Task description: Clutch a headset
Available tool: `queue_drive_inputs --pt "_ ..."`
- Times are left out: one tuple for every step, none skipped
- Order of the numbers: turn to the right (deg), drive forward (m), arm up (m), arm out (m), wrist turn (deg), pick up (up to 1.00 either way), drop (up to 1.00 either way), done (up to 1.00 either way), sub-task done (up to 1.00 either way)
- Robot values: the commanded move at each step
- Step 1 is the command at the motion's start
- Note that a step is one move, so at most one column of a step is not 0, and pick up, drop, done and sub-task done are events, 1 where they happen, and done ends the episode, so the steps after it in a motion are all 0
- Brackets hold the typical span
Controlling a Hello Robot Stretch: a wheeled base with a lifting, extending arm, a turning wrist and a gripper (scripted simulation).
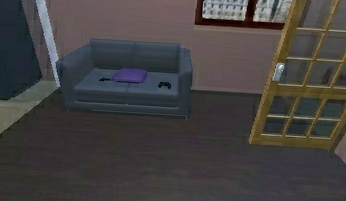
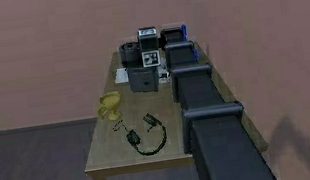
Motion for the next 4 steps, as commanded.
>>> queue_drive_inputs --pt "0.0 0.0 0.0 0.0 -15.0 0.0 0.0 0.0 0.0" --pt "0.0 0.0 -0.34 0.0 0.0 0.0 0.0 0.0 0.0" --pt "0.0 0.0 0.0 0.0 0.0 1.0 0.0 0.0 0.0" --pt "0.0 0.0 0.1 0.0 0.0 0.0 0.0 0.0 0.0"
